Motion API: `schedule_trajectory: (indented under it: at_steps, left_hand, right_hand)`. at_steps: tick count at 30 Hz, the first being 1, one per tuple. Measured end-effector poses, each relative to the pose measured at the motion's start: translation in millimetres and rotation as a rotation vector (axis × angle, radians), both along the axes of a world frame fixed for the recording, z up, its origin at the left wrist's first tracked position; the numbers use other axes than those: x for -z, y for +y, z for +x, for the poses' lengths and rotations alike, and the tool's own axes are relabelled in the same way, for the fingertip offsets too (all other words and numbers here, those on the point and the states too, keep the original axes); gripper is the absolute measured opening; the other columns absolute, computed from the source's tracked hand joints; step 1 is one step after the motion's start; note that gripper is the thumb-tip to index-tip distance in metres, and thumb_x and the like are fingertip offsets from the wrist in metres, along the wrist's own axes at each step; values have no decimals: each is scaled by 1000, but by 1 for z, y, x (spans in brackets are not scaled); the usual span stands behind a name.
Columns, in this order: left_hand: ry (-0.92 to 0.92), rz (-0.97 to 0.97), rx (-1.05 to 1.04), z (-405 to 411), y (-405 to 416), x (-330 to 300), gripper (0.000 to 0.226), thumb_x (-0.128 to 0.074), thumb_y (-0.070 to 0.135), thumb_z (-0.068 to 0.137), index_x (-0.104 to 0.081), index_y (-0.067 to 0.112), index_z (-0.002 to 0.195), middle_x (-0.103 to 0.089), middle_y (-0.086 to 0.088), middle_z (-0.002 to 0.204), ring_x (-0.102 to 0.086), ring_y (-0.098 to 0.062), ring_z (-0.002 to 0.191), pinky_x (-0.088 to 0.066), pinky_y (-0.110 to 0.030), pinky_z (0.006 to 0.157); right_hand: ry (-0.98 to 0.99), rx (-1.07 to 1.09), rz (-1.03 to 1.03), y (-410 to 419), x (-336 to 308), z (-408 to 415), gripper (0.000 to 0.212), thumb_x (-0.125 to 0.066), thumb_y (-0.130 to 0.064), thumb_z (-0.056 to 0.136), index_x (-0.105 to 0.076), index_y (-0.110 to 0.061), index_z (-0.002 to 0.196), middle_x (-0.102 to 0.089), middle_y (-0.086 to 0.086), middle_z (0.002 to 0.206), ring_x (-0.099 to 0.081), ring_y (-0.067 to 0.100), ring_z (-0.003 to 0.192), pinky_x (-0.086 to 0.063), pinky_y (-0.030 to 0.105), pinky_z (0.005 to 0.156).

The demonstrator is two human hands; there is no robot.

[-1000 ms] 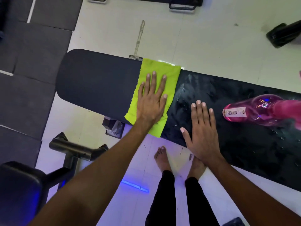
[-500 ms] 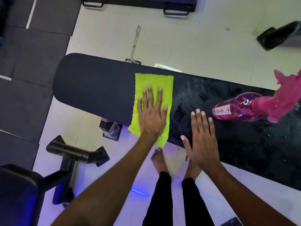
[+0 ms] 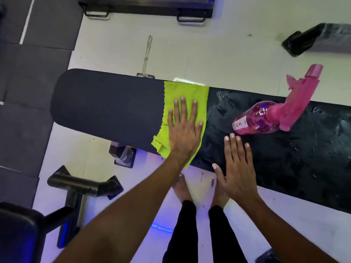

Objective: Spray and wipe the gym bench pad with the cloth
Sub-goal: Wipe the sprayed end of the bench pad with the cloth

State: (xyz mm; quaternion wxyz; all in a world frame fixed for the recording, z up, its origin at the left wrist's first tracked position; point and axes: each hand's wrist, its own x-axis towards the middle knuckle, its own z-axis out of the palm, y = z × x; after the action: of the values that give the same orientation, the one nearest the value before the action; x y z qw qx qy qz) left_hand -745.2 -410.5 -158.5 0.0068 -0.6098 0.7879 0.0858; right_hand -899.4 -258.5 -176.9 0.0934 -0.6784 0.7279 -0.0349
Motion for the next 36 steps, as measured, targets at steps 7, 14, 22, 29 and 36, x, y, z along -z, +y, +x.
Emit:
schedule_trajectory:
  at_steps: [7,14,22,29,36]
  left_hand:
    - [8,24,417,-30,-34,1,63,-14,53,110,-11,29,168,-4,-9,177,-2,-30,164,-13,-52,131]
    - [1,1,2,1,47,5,66,-27,50,110,-7,26,169,1,-13,177,2,-34,164,-10,-53,132]
    - [-7,10,396,-24,-54,2,62,-16,50,110,-4,32,168,1,-6,177,1,-27,165,-11,-49,132]
    - [23,22,82,-52,12,2,65,-19,48,110,-1,26,169,5,-14,176,5,-36,163,-6,-55,132]
    - [25,-34,210,-5,-22,9,64,-20,53,110,-7,31,168,1,-6,178,1,-27,165,-12,-48,132]
  right_hand:
    - [-7,37,-29,8,5,0,85,-35,-52,104,-9,-4,168,-4,15,178,-4,31,166,-6,52,135]
    - [-4,133,41,19,-9,0,81,-32,-48,104,-14,0,167,-10,19,177,-12,36,165,-20,58,131]
    - [14,163,45,14,-9,-12,84,-31,-52,104,-12,0,167,-10,21,176,-12,37,165,-15,56,133]
    - [23,159,78,15,-18,-23,82,-27,-52,105,-16,3,166,-13,24,175,-16,40,163,-20,60,131]
    - [30,164,103,14,-20,-23,84,-27,-53,104,-14,2,166,-13,23,175,-14,39,164,-18,58,132]
